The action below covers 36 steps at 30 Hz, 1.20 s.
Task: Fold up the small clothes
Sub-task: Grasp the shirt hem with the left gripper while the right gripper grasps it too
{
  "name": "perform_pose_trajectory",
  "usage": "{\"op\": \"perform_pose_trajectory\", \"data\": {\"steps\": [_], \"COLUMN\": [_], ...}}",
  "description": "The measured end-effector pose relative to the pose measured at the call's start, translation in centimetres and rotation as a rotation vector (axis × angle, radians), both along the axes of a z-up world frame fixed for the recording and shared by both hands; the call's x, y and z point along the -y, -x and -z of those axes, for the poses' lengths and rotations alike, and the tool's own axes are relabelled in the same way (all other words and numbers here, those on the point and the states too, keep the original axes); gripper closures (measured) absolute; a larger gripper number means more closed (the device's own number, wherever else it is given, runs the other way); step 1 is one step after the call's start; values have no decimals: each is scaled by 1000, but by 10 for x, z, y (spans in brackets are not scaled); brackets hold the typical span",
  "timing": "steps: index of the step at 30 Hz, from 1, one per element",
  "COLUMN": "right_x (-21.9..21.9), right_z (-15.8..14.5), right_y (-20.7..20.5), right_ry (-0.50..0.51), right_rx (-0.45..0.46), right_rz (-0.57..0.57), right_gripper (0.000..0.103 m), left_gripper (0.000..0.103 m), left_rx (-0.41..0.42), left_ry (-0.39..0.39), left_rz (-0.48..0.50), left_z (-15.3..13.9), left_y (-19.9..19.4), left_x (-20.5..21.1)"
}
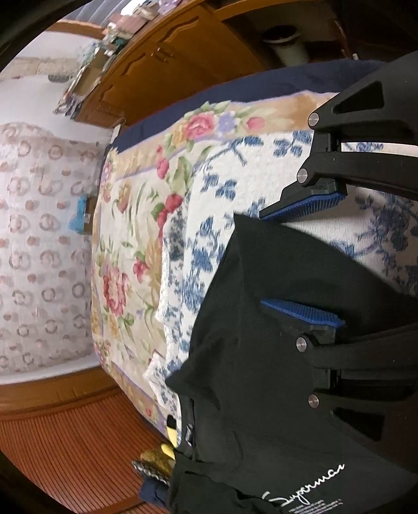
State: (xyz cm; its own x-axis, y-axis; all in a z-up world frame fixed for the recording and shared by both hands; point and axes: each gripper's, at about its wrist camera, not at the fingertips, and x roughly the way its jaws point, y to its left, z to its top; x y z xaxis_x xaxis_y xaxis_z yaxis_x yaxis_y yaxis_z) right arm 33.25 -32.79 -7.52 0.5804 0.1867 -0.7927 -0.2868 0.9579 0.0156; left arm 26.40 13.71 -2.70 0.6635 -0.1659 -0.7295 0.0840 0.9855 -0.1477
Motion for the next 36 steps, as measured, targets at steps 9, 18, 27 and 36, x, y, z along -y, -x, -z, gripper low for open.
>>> {"op": "perform_pose_trajectory", "data": {"steps": [9,18,27,36], "right_x": [-18,-25,-20,-3], "right_z": [-25,-98,-123,-116], "right_y": [22,84,167,243], "right_ry": [-80,-168,-179,-179], "right_rx": [67,247,332,350], "right_rz": [-110,-159,-184,-167], "right_gripper": [96,97,97,97], "left_gripper": [100,100,100,100], "left_rx": [65,196,278,296], "left_ry": [6,38,51,70], "left_rz": [72,115,115,97], "left_z": [-19,-59,-66,-53], "left_y": [21,85,165,237], "left_x": [20,44,40,34]}}
